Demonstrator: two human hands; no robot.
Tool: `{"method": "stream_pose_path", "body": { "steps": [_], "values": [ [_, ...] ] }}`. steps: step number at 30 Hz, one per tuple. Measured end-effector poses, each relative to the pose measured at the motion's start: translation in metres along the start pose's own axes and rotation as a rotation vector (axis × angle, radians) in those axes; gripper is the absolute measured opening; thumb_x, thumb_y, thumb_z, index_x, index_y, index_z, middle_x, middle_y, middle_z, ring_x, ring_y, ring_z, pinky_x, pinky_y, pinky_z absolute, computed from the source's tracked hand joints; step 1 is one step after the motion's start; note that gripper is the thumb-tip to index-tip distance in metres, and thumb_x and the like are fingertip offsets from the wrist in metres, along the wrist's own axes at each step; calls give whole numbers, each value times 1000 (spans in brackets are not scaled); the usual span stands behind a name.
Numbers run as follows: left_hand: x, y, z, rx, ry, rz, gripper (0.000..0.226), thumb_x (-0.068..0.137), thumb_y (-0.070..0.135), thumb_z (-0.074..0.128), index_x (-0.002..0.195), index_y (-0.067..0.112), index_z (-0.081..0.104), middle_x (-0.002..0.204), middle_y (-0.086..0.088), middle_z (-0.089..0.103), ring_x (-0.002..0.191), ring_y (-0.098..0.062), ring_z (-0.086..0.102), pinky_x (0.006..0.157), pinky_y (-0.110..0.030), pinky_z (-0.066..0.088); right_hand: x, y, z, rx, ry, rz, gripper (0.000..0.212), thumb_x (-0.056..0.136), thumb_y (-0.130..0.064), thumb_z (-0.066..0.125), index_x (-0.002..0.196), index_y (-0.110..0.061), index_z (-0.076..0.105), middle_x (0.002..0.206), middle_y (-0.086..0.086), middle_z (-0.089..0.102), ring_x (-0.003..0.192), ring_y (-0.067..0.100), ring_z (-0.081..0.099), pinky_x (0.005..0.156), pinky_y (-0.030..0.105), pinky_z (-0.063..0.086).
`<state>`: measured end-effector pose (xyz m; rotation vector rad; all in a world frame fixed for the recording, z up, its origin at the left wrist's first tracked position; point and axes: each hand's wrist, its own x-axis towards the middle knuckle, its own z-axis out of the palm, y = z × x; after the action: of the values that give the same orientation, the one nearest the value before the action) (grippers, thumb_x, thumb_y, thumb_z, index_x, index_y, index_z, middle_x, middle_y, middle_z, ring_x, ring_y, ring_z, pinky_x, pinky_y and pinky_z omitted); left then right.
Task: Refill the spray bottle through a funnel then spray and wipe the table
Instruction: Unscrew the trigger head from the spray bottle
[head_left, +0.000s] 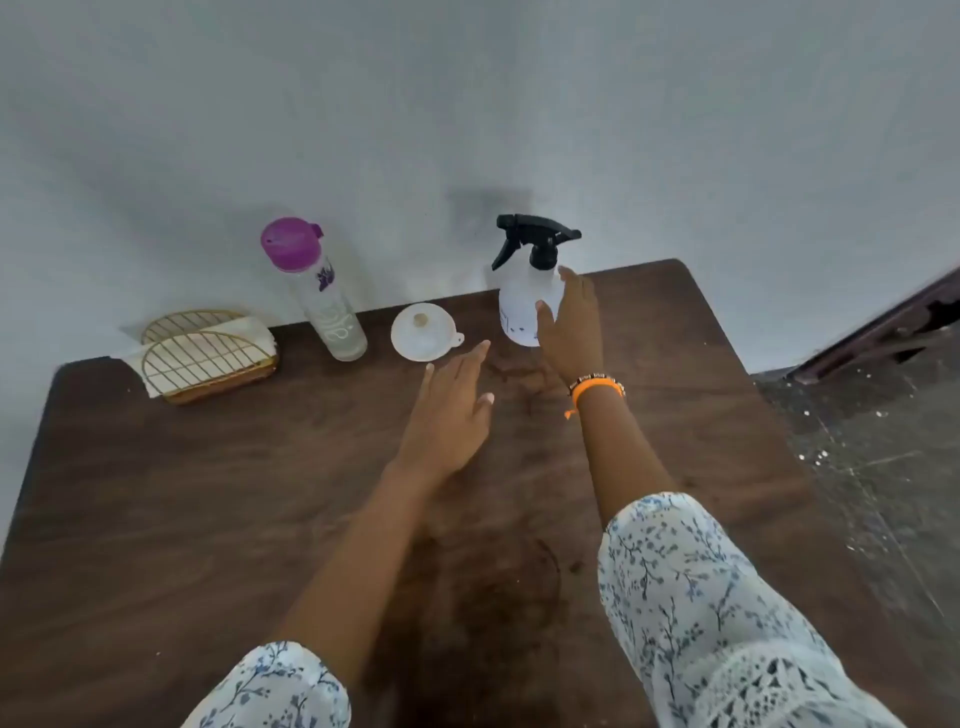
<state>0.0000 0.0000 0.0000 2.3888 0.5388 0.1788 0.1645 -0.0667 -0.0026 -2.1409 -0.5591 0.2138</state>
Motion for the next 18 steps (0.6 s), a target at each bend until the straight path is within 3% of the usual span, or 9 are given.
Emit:
{"method": "stream_pose_path", "body": {
  "steps": [7, 14, 18],
  "values": [
    [13, -10, 0, -79, 87, -25, 54, 91, 11, 50, 142, 15, 32, 130, -2, 51, 132, -20, 37, 113, -46, 25, 22, 7, 17, 26, 42, 24, 45, 92, -13, 50, 134, -1, 39, 135, 15, 47, 125, 27, 43, 103, 35, 37],
    [5, -12, 7, -149, 80, -62, 55, 93, 18, 50, 143, 21, 28, 133, 2, 47, 129, -13, 39, 113, -46, 28, 23, 12, 18, -12, 78, -11, 30, 89, -15, 56, 116, -3, 52, 117, 10, 59, 108, 22, 53, 80, 21, 35],
    [-3, -8, 6, -181, 97, -84, 55, 93, 21, 49, 144, 21, 28, 137, 2, 45, 129, -12, 38, 110, -33, 29, 3, 9, 16, -7, 86, -28, 30, 87, -13, 58, 114, -3, 54, 115, 10, 59, 106, 22, 54, 79, 23, 38]
  ]
}}
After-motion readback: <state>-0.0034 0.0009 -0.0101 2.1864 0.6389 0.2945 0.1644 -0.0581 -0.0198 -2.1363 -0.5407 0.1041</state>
